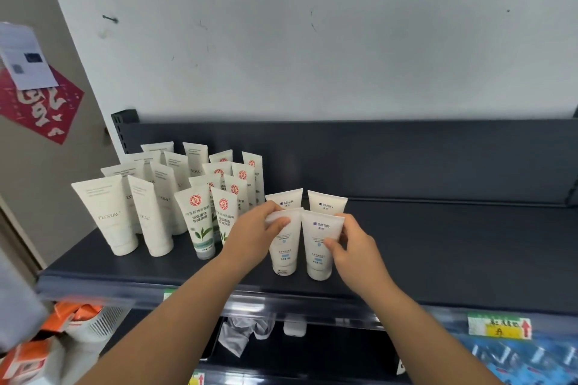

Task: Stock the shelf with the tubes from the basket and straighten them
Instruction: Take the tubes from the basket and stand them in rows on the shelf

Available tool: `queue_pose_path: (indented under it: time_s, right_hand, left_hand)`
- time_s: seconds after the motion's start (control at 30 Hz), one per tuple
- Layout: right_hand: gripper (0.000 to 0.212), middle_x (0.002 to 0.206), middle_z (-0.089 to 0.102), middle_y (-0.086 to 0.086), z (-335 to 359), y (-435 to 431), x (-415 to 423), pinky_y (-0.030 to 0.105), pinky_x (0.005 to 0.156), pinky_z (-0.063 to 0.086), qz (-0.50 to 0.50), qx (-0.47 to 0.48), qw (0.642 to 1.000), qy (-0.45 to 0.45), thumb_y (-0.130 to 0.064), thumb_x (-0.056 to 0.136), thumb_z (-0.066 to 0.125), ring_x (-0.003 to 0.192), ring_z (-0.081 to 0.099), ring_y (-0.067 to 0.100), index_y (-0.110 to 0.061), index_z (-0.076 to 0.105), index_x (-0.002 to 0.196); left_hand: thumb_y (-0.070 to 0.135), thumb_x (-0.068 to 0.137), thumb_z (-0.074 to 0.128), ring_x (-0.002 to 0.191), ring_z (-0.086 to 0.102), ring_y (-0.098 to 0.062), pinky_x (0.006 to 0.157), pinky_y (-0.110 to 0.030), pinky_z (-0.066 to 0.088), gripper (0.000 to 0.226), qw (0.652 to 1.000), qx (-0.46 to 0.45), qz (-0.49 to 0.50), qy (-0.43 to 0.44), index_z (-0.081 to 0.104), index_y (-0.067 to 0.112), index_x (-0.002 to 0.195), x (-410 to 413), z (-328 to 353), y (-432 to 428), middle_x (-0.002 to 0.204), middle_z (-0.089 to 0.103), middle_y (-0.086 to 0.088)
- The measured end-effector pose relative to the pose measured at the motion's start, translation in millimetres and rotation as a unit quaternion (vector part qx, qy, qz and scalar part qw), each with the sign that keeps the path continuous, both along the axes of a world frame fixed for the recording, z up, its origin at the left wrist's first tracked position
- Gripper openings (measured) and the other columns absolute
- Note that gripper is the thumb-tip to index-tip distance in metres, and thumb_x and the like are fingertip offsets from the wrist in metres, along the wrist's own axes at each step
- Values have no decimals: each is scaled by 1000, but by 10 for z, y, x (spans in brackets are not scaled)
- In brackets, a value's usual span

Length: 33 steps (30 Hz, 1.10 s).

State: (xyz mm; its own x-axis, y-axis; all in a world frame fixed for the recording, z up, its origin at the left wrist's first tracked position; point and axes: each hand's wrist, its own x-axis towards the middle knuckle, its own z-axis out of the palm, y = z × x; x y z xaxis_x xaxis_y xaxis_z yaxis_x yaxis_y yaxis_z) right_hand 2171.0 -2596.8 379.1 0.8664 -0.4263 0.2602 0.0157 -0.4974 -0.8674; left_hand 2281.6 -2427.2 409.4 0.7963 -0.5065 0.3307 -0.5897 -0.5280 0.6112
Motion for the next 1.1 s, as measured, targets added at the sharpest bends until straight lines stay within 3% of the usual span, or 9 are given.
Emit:
queue_pose_path:
  time_s: [0.17, 0.4, 0.5, 0.6, 0.8, 0.9, 1.0, 1.1]
  right_hand:
    - [25, 104, 64, -5, 17, 9, 1, 12, 63, 44, -14, -39, 999, 15, -13, 94, 59, 95, 61, 10, -19, 49, 116]
    - [20, 103, 64, -6, 59, -57, 4, 16, 66, 45, -4, -34, 998, 46, -11, 93, 59, 92, 60, 5, -19, 50, 109]
    - [24, 101, 64, -7, 96, -94, -16, 17, 67, 44, 6, -34, 997, 63, -9, 91, 59, 93, 61, 5, -21, 49, 110]
    - [32, 104, 63, -10, 167, -115, -61, 14, 67, 43, 19, -38, 997, 68, -7, 90, 58, 93, 59, 2, -24, 49, 116]
    - [43, 125, 58, -9, 352, -203, -154, 22, 83, 43, 8, -80, 996, 48, -17, 93, 54, 108, 56, 8, -22, 46, 134]
    - [43, 128, 56, -8, 466, -168, -171, 25, 84, 42, 10, -159, 986, 50, -13, 93, 47, 107, 53, 10, -23, 46, 135]
    - [52, 140, 48, -5, 611, -34, -160, 32, 95, 44, 19, -228, 972, 58, -7, 92, 42, 121, 49, 16, -24, 40, 141]
    - [58, 147, 41, -6, 733, 159, -159, 35, 104, 41, 50, -256, 964, 59, -4, 91, 42, 132, 42, 18, -24, 36, 144]
  left_hand:
    - [33, 95, 56, 79, 55, -5, 64, -22, 38, 8, 1000, -18, 19, 6, 57, 25, 94, -49, -8, 20, 86, 60, 13]
    - [34, 97, 53, 91, 58, -15, 72, -27, 40, 18, 999, 15, 29, 16, 58, 21, 107, -104, 34, -23, 96, 62, 7]
    - [34, 97, 53, 103, 58, -18, 80, -28, 43, 27, 998, 45, 35, 22, 56, 21, 121, -154, 87, -44, 109, 63, 3]
    - [33, 94, 58, 119, 52, -16, 97, -32, 43, 44, 998, 52, 34, 25, 47, 26, 136, -215, 131, -15, 132, 55, 4]
    - [32, 94, 58, 129, 45, -14, 101, -28, 38, 56, 996, 59, 55, -24, 36, 27, 145, -341, 300, 79, 145, 45, 3]
    - [30, 94, 57, 128, 46, -14, 100, -29, 41, 56, 993, 88, 55, -48, 35, 27, 146, -439, 380, 156, 147, 42, 4]
    - [24, 94, 56, 126, 47, -16, 96, -25, 39, 49, 990, 108, 59, -74, 41, 22, 141, -519, 448, 272, 145, 44, 3]
    - [24, 94, 54, 134, 41, -17, 105, -30, 35, 57, 986, 127, 79, -74, 33, 23, 147, -555, 443, 429, 152, 37, 4]
